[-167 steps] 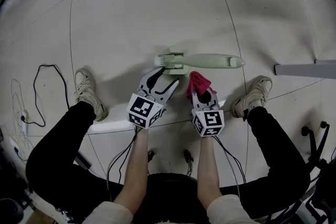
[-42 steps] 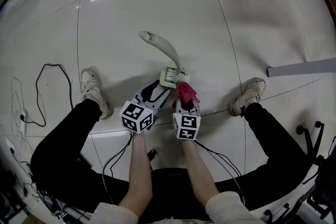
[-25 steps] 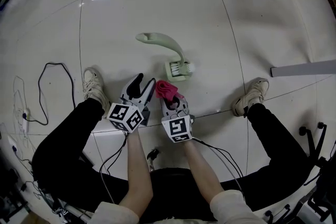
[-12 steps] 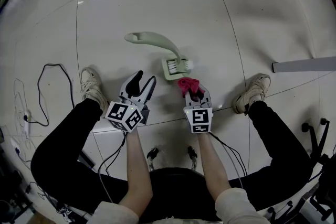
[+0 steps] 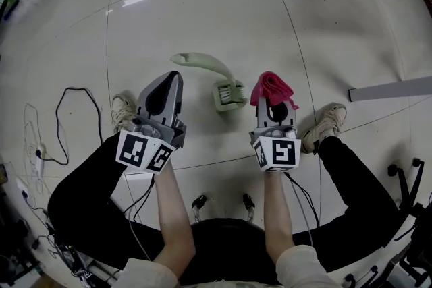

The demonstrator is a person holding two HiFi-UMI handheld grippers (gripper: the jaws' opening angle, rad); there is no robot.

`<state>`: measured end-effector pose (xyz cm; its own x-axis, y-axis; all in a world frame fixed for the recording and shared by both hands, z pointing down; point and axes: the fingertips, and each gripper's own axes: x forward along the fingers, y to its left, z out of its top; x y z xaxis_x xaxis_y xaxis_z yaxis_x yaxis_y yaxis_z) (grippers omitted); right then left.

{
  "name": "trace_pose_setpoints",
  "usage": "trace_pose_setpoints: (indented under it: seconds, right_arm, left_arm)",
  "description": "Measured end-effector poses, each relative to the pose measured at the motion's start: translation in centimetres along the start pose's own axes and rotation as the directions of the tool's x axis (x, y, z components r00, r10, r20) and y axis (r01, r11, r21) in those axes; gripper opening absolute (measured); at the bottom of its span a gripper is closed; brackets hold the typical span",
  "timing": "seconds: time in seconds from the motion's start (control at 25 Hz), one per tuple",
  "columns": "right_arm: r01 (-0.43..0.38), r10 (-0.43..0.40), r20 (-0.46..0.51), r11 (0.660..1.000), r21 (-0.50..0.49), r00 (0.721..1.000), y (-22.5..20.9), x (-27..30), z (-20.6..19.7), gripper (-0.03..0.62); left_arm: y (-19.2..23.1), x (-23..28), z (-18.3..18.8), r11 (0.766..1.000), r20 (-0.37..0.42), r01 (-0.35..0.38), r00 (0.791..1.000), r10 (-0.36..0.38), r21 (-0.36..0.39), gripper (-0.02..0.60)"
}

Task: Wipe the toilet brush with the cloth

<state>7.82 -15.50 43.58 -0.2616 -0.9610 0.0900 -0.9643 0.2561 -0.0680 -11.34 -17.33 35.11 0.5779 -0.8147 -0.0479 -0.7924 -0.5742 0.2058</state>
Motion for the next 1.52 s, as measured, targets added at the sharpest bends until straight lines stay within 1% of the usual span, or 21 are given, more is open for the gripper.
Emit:
trace_pose_setpoints:
  seconds: [0.04,0.08,0.12,0.2,0.24,0.28,0.36,0.44,0.52,0.6,0.68,0.92,1.0,1.12,1.32,1.52]
  right_arm:
    - [-0.05,0.05,0.08,0.999,-0.004,0.996,0.9,0.7,4.1,0.032]
    - [-0.112,0.112,0.147,0.994,-0.01,0.983,2.0,1.4,8.0,0.032]
    - [-0.178,0.177,0.198,0.984,-0.012,0.964,3.2,1.9,11.6,0.032]
    - [-0.295,0.289,0.262,0.955,-0.019,0.921,5.7,2.7,17.3,0.032]
    - [-0.338,0.333,0.281,0.941,-0.031,0.9,7.0,2.9,19.5,0.032]
    - [-0.37,0.368,0.295,0.928,-0.049,0.882,8.2,2.9,21.3,0.032]
    - [-0.417,0.42,0.31,0.906,-0.08,0.853,10.2,3.1,23.7,0.032]
    - [-0.464,0.465,0.299,0.882,-0.079,0.833,11.8,3.5,24.4,0.032]
    - [-0.491,0.49,0.259,0.869,-0.067,0.832,12.8,4.1,23.6,0.032]
    - [-0.487,0.489,0.213,0.871,-0.064,0.846,13.0,4.6,22.1,0.032]
    - [-0.471,0.473,0.178,0.88,-0.056,0.863,12.4,4.8,20.7,0.032]
    - [-0.397,0.398,0.101,0.917,-0.03,0.912,9.6,5.3,16.5,0.032]
    - [-0.365,0.366,0.059,0.931,-0.016,0.929,8.3,5.4,14.4,0.032]
    - [-0.326,0.326,-0.006,0.945,0.027,0.945,6.5,5.7,10.4,0.032]
    - [-0.265,0.276,-0.108,0.959,0.105,0.955,4.4,6.0,3.4,0.032]
    - [-0.22,0.249,-0.217,0.964,0.152,0.944,3.1,6.4,-3.2,0.032]
  left_arm:
    - [-0.3,0.5,2.6,1.0,0.041,0.007,0.999,-0.007,0.017,0.005]
    - [-0.7,1.1,4.8,0.999,0.07,0.015,0.997,-0.017,0.03,0.005]
    - [-1.0,1.6,6.6,0.999,0.085,0.022,0.996,-0.026,0.047,0.005]
    - [-1.7,2.5,9.0,0.994,0.08,0.028,0.996,-0.036,0.102,0.005]
    - [-2.2,2.9,9.9,0.991,0.071,0.031,0.997,-0.04,0.131,0.005]
    - [-2.6,3.2,10.5,0.988,0.063,0.036,0.997,-0.046,0.151,0.005]
    - [-3.4,3.8,11.1,0.985,0.041,0.055,0.997,-0.063,0.163,0.005]
    - [-3.8,4.5,10.5,0.983,-0.009,0.069,0.998,-0.068,0.172,0.005]
    - [-3.9,4.7,9.7,0.982,-0.05,0.068,0.997,-0.06,0.177,0.005]
    - [-4.0,4.6,9.4,0.985,-0.056,0.065,0.997,-0.056,0.158,0.005]
    - [-3.9,4.3,9.3,0.988,-0.057,0.061,0.997,-0.053,0.141,0.005]
    - [-3.2,3.7,9.2,0.99,-0.05,0.056,0.997,-0.05,0.133,0.005]
    - [-3.1,3.8,9.1,0.989,-0.051,0.056,0.997,-0.049,0.14,0.005]
    - [-3.0,3.8,9.1,0.989,-0.044,0.052,0.998,-0.046,0.139,0.005]
    - [-2.9,3.6,9.2,0.988,-0.041,0.049,0.998,-0.044,0.145,0.005]
    - [-3.2,3.5,9.1,0.985,-0.043,0.056,0.998,-0.049,0.16,0.005]
